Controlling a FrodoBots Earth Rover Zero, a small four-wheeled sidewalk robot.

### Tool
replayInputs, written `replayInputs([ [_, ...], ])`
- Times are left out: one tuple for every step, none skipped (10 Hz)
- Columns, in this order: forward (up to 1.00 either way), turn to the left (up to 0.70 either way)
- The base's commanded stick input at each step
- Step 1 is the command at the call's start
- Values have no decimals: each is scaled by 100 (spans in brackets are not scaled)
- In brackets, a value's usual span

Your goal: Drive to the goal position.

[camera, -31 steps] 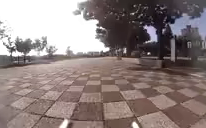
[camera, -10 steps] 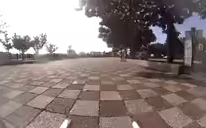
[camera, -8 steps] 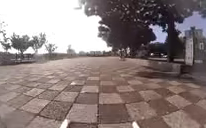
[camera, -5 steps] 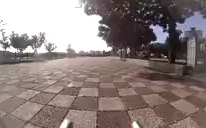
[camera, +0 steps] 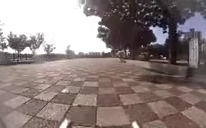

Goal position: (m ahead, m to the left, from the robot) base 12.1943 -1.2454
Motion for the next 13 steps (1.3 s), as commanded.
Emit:
replayInputs([
  [50, 3],
  [50, 0],
  [50, 0],
  [50, 0],
  [50, 0],
  [50, 0],
  [50, 0],
  [50, 0],
  [50, 0],
  [50, 0],
  [50, 0],
  [50, 0],
  [50, 0],
])
